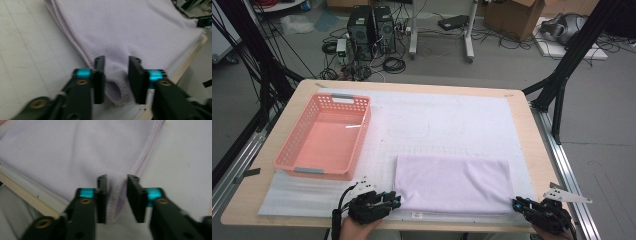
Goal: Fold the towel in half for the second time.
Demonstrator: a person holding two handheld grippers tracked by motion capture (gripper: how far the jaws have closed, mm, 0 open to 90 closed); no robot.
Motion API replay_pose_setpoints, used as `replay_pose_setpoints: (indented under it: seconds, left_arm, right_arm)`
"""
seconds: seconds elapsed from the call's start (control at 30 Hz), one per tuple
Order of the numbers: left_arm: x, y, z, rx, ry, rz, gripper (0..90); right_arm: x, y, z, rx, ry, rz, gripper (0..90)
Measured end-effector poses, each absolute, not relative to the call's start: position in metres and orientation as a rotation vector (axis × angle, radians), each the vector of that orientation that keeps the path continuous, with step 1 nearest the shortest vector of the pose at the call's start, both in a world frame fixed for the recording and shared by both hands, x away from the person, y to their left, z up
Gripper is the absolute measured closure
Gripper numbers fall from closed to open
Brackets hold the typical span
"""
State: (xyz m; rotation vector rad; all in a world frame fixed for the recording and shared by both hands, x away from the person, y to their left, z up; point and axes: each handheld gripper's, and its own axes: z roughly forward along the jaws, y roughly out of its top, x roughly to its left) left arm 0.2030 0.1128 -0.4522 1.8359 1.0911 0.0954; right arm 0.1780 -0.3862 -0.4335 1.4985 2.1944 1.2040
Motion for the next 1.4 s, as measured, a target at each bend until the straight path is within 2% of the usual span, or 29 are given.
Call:
replay_pose_setpoints:
  seconds: [0.03,0.07,0.37,0.43,0.5,0.57,0.67,0.97,1.23,1.4]
  left_arm:
    - [0.203,0.112,-0.453,1.838,1.094,0.097,83.4]
    - [0.202,0.112,-0.452,1.838,1.099,0.101,84.7]
    - [0.190,0.120,-0.449,1.837,1.084,0.104,85.3]
    - [0.190,0.119,-0.449,1.840,1.083,0.121,82.6]
    - [0.190,0.120,-0.446,1.815,1.083,0.147,71.2]
    - [0.193,0.123,-0.442,1.775,1.081,0.193,61.0]
    - [0.200,0.124,-0.439,1.736,1.056,0.230,54.0]
    - [0.239,0.113,-0.436,1.746,1.025,0.282,54.3]
    - [0.287,0.105,-0.441,1.762,1.080,0.311,53.3]
    - [0.304,0.097,-0.449,1.847,1.069,0.333,51.6]
  right_arm:
    - [0.177,-0.386,-0.434,1.493,2.211,1.192,86.4]
    - [0.177,-0.386,-0.435,1.481,2.217,1.189,86.8]
    - [0.166,-0.392,-0.433,1.480,2.222,1.198,86.2]
    - [0.169,-0.391,-0.437,1.513,2.218,1.164,72.0]
    - [0.168,-0.394,-0.435,1.527,2.186,1.182,64.2]
    - [0.167,-0.398,-0.428,1.516,2.128,1.213,61.5]
    - [0.169,-0.401,-0.420,1.462,2.062,1.266,62.6]
    - [0.186,-0.389,-0.420,1.383,2.053,1.273,65.4]
    - [0.202,-0.386,-0.424,1.369,2.078,1.268,64.8]
    - [0.214,-0.384,-0.425,1.373,2.100,1.255,64.6]
